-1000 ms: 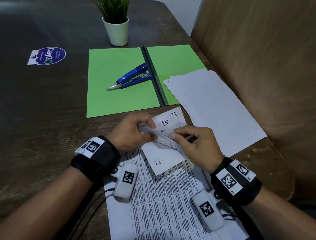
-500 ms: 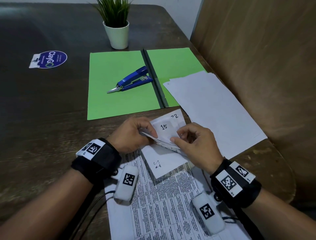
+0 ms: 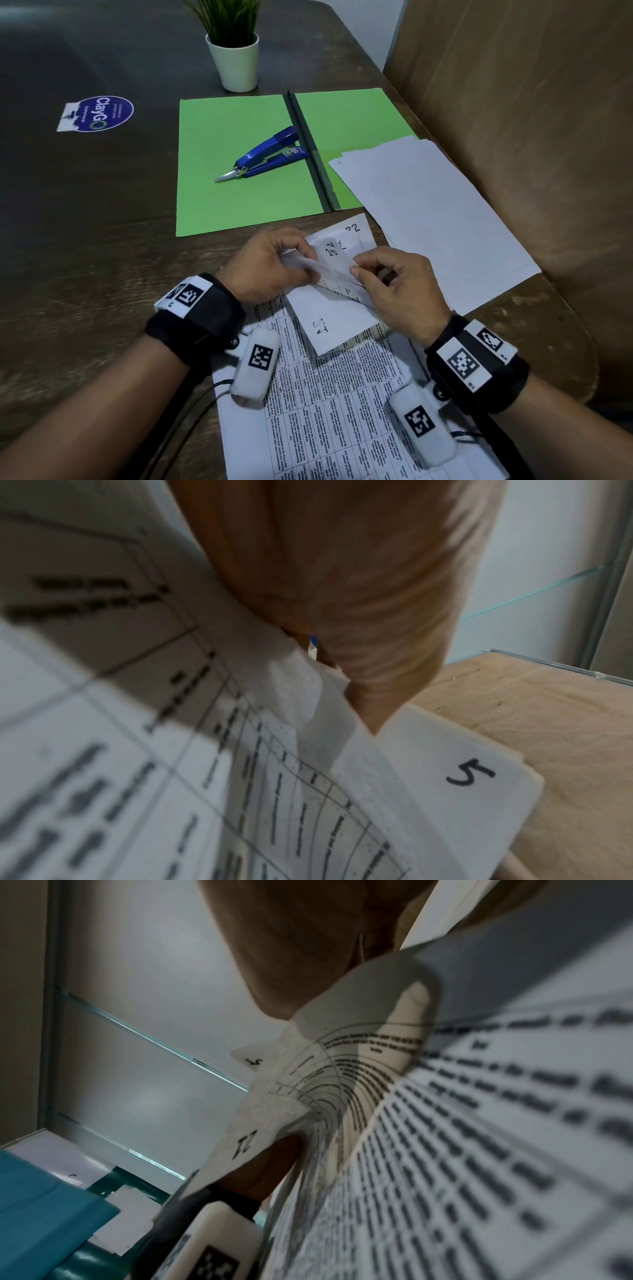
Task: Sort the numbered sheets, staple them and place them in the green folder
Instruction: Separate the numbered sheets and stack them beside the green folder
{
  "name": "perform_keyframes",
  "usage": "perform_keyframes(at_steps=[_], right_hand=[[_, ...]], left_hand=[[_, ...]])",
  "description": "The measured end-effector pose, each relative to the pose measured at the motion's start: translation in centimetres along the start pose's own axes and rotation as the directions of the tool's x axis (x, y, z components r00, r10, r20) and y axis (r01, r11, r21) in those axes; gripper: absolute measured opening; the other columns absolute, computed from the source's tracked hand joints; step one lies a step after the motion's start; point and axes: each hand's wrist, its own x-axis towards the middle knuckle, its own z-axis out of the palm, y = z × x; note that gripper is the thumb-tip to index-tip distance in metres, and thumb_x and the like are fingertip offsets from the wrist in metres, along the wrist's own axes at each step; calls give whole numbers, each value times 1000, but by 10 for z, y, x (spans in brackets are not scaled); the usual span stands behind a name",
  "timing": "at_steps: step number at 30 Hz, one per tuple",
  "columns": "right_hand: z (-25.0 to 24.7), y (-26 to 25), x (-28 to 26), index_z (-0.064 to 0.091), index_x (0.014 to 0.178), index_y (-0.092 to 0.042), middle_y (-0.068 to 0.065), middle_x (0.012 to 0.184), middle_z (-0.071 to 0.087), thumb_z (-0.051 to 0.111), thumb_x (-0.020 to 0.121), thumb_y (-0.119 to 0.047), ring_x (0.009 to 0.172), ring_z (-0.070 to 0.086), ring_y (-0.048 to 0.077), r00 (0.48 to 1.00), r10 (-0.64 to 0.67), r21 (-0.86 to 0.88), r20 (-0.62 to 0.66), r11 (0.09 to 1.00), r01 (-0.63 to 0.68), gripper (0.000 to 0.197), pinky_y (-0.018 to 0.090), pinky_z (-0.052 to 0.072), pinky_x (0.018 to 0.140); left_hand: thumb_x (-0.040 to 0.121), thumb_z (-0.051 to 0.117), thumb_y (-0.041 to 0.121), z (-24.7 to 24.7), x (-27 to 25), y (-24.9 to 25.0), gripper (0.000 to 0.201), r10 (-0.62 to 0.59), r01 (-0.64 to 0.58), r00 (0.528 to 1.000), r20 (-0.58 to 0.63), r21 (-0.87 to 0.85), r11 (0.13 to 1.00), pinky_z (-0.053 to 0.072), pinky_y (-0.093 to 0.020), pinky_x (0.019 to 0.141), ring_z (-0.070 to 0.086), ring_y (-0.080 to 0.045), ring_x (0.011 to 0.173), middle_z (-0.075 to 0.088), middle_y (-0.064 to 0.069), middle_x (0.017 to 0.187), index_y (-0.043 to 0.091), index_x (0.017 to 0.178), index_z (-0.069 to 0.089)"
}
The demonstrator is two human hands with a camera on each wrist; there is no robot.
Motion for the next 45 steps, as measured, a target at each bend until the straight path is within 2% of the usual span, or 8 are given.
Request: perform_keyframes(at_steps=[5, 9, 13, 18, 21, 25, 35, 45], right_hand=[[-2, -2, -1, 75, 78, -21, -15, 70, 69, 76, 84, -5, 62, 61, 4, 999, 31, 36, -19, 999, -30, 17, 15, 49, 58], [-1, -2, -2, 72, 75, -22, -7, 74, 72, 76, 83, -5, 66, 67, 11, 997, 73, 69, 29, 995, -75, 19, 29, 56, 60], [-1, -5, -3, 73, 78, -22, -6, 81, 73, 78, 83, -20, 68, 67, 15, 997, 78, 107, 22, 991, -80, 7, 36, 57, 63], [-3, -6, -2, 67, 77, -24, -12, 63, 58, 59, 94, -49, 66, 61, 21, 988, 146, 182, 55, 971, -154, 31, 53, 58, 69], [-3, -5, 1, 71, 88, -27, -13, 76, 68, 70, 92, -28, 71, 62, 9, 986, 159, 165, 49, 972, -165, 4, 35, 56, 68], [0, -4, -1, 72, 105, -25, -7, 83, 70, 79, 83, -16, 72, 62, 4, 983, 173, 135, 58, 974, -180, 24, 23, 54, 73], [2, -3, 1, 66, 62, -21, -11, 65, 61, 85, 77, -16, 55, 52, 3, 995, 97, 38, -4, 995, -97, 25, 17, 41, 57], [3, 3, 0, 68, 68, -21, -14, 67, 57, 75, 87, -15, 57, 50, 7, 999, -32, -18, 44, 999, 33, 21, 23, 42, 56]], left_hand=[[70, 89, 11, -4, 2, -8, 42, -40, 40, 999, -1, -67, 997, 59, -44, 89, 67, -13, 110, 68, 10, 122, 33, 85, 56], [70, 89, 11, -2, 2, -8, 28, -2, 2, 1000, 6, 7, 1000, 49, -30, 101, 61, 4, 115, 66, 16, 119, 27, 84, 71], [71, 88, 4, -1, 3, -9, 27, 17, -17, 999, 30, 15, 1000, 49, -19, 81, 66, -1, 97, 71, 15, 102, 29, 74, 76], [66, 88, -5, -1, 1, -8, 30, 29, -27, 998, 47, -52, 998, 54, -18, 74, 71, -7, 94, 72, 8, 106, 22, 72, 76], [65, 88, -6, -2, 2, -7, 32, 40, -38, 998, 51, -41, 998, 54, -18, 74, 71, -8, 97, 72, 6, 109, 22, 71, 75], [65, 85, -11, -2, 0, -4, 37, 37, -34, 997, 72, -37, 999, 53, -16, 74, 69, -4, 99, 71, 10, 111, 25, 68, 74], [64, 87, -7, -2, 2, -10, 38, 60, -59, 997, 52, -33, 998, 59, -34, 78, 71, -20, 98, 71, 0, 107, 27, 66, 70], [69, 88, 3, 0, 2, -11, 34, 2, -3, 1000, -11, -91, 996, 56, -43, 98, 64, -10, 118, 67, 15, 124, 23, 80, 62]])
